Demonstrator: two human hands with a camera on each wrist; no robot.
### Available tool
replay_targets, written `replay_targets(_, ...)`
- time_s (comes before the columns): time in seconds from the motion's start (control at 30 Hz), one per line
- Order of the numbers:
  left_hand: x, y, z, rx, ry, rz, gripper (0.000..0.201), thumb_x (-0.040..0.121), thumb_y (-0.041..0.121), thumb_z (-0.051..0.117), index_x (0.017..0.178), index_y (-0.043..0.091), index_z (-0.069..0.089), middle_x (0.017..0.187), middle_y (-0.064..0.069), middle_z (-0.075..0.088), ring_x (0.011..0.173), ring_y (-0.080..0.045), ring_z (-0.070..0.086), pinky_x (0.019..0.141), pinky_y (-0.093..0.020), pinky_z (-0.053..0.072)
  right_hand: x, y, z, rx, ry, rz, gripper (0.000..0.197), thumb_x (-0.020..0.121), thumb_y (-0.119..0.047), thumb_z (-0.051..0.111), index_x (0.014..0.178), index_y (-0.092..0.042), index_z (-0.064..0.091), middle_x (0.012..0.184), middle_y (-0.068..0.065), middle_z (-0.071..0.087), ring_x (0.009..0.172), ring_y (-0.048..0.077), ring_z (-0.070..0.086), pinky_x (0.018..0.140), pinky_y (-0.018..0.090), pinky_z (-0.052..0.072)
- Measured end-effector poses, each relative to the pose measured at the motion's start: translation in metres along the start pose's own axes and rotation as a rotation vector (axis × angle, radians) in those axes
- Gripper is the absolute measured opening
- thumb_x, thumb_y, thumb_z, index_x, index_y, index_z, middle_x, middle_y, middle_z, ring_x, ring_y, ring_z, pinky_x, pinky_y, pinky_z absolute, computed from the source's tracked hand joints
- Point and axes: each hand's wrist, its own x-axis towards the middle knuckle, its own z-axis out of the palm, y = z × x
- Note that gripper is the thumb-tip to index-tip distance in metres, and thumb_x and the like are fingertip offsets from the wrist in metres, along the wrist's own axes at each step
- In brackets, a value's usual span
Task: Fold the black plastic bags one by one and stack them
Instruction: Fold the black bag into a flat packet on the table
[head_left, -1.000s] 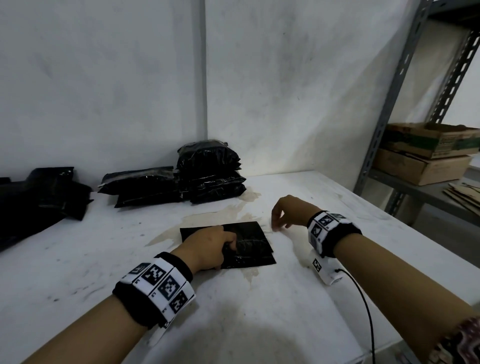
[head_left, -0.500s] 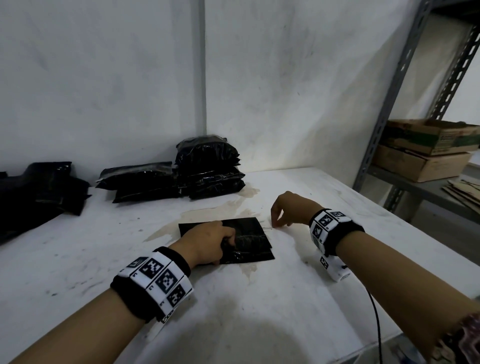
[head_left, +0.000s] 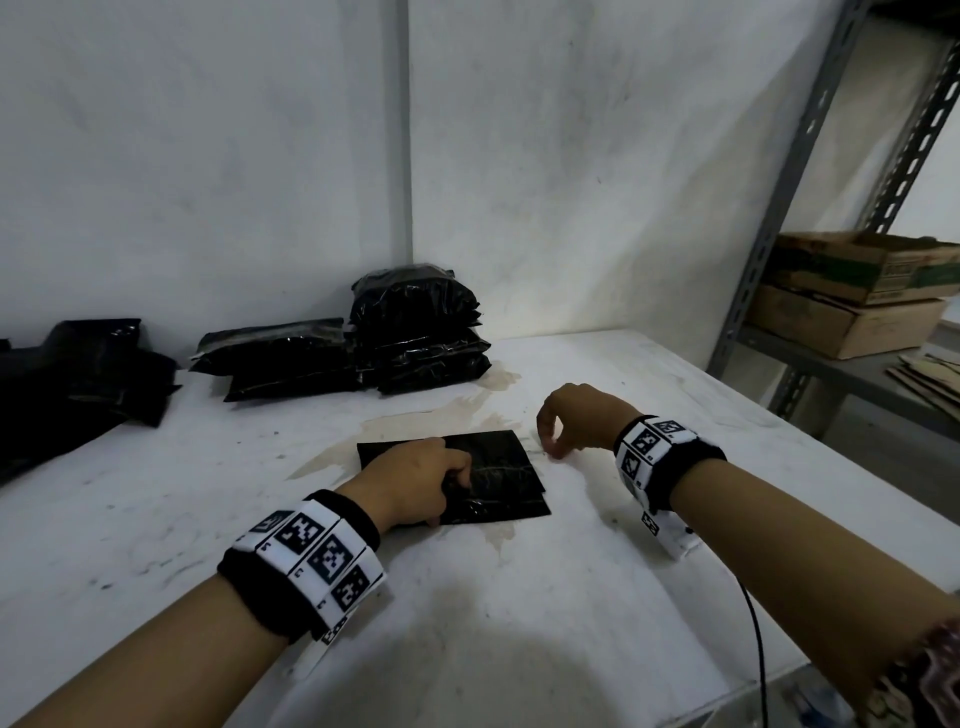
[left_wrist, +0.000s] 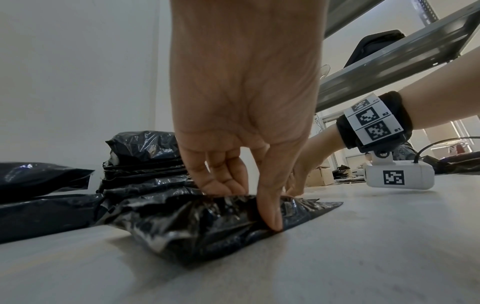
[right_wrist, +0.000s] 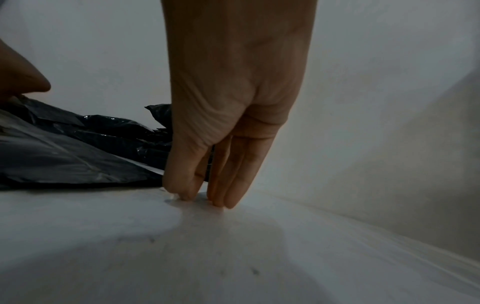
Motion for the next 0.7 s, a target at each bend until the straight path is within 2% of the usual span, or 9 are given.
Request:
replay_targets(0.1,-0.001,0.0,0.0,-0.003,0.001,-0.002,0.039,0.077,0.002,0.065,0.11,0.022,0.06,0.101,0.005,0.045,0.098,-0.018,0.049,0.078,-0.026,0.042,0.001,-0.002,0.003,-0.087,0.027,-0.011,0.023,0.069,-0.017,0.083,0.089,-0.016,0.072,0.103,-0.002,0.069,0.094,0.018,0.061,0.076,0.026,0.046)
replay_targets(0.27,-0.001,-0.001,0.001,-0.001,-0.007,-0.004,0.038,0.078,0.003,0.065,0.11,0.022,0.059,0.101,0.004,0.044,0.092,-0.015,0.044,0.076,-0.024,0.039,0.008,-0.004,0.008,-0.13,0.037,-0.007,0.024,0.073,-0.017,0.08,0.096,-0.013,0.071,0.106,0.003,0.068,0.101,0.022,0.06,0.078,0.027,0.045)
replay_targets(0.33,-0.002,-0.001,0.001,0.0,-0.004,-0.001,0.039,0.078,0.003,0.065,0.111,0.022,0.059,0.101,0.005,0.044,0.092,-0.015,0.044,0.075,-0.023,0.037,0.009,0.001,0.006,-0.063,0.04,0.01,0.02,0.076,-0.014,0.077,0.096,-0.013,0.073,0.104,0.002,0.069,0.098,0.021,0.063,0.079,0.026,0.048)
replay_targets(0.4,-0.002,-0.001,0.001,0.002,-0.002,-0.001,0.039,0.078,0.004,0.065,0.112,0.023,0.059,0.103,0.004,0.045,0.098,-0.017,0.047,0.076,-0.023,0.038,0.009,0.01,0.002,0.141,0.003,0.028,0.01,0.079,-0.007,0.074,0.088,-0.012,0.076,0.098,0.004,0.072,0.09,0.022,0.07,0.077,0.027,0.056)
replay_targets(0.47,-0.002,-0.001,0.001,0.002,0.001,-0.001,0.039,0.078,0.004,0.066,0.112,0.022,0.06,0.108,0.001,0.048,0.103,-0.019,0.049,0.079,-0.025,0.04,0.008,0.018,0.001,0.305,-0.019,0.033,0.006,0.076,-0.005,0.077,0.08,-0.01,0.077,0.088,0.006,0.075,0.085,0.024,0.072,0.075,0.031,0.06)
replay_targets(0.57,-0.002,-0.001,0.001,-0.004,-0.002,-0.005,0.039,0.077,0.003,0.066,0.111,0.021,0.06,0.111,0.0,0.05,0.104,-0.021,0.05,0.082,-0.028,0.042,0.008,0.018,0.004,0.316,0.025,0.025,0.008,0.07,-0.008,0.083,0.075,-0.011,0.078,0.081,0.005,0.074,0.076,0.02,0.071,0.071,0.032,0.061)
replay_targets(0.7,-0.001,-0.001,0.001,0.02,-0.007,0.0,0.04,0.077,0.004,0.067,0.112,0.021,0.06,0.11,0.0,0.05,0.104,-0.021,0.051,0.081,-0.027,0.041,0.009,0.017,0.004,0.315,0.007,0.019,0.007,0.072,-0.004,0.08,0.074,-0.01,0.077,0.082,0.007,0.074,0.073,0.018,0.071,0.07,0.034,0.061)
